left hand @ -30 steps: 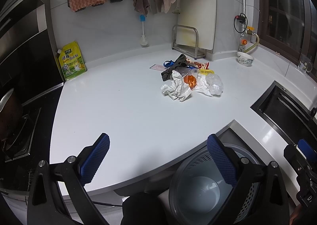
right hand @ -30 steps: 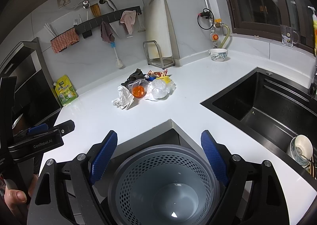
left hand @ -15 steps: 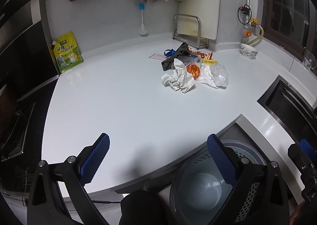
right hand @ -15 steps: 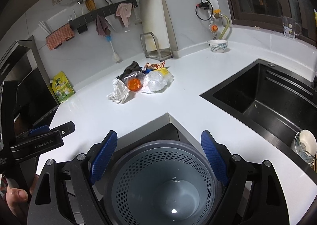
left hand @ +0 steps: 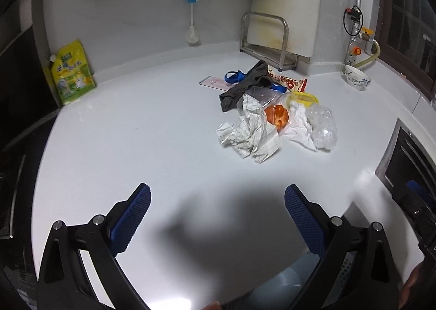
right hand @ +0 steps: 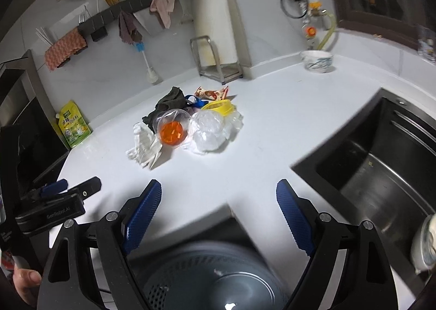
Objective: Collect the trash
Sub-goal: 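Grasp the crumpled white paper with the left tool while the right tool grasps the clear plastic bag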
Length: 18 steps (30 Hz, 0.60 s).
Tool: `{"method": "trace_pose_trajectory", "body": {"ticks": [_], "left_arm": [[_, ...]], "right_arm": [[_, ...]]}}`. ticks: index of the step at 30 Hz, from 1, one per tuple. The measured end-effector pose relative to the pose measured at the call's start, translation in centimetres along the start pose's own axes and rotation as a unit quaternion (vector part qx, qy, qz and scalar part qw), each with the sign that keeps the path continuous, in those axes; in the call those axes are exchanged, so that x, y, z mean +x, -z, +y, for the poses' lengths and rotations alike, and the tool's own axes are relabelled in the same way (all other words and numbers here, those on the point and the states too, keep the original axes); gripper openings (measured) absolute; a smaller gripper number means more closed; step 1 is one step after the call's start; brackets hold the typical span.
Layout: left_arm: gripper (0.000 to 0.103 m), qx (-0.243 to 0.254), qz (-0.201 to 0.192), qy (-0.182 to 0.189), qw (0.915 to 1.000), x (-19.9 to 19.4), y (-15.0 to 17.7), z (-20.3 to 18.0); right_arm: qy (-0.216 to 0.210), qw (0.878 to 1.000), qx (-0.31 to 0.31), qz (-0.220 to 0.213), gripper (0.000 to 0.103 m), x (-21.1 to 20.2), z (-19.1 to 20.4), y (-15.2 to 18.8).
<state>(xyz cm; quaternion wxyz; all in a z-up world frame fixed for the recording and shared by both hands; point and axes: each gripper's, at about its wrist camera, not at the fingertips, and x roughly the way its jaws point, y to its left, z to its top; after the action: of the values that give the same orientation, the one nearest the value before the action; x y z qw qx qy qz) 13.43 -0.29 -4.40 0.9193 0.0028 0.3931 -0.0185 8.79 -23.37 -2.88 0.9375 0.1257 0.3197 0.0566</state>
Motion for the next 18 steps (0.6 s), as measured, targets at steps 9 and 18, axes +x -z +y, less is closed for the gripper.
{"method": "trace_pose_trajectory", "body": {"ticks": [9, 18], "left_arm": [[0.097, -0.02, 0.005, 0.002, 0.9998, 4.6, -3.4, 0.1], [0.097, -0.058, 0.019, 0.005, 0.9981, 6.7, -3.6, 1.0]], "right_arm": [[-0.021, 0.999, -0.003, 0.043, 0.082, 8.4, 0.0, -4.9], [-0.024, 0.994, -0.022, 0.107, 0.082, 14.4, -0.6, -7.5]]}}
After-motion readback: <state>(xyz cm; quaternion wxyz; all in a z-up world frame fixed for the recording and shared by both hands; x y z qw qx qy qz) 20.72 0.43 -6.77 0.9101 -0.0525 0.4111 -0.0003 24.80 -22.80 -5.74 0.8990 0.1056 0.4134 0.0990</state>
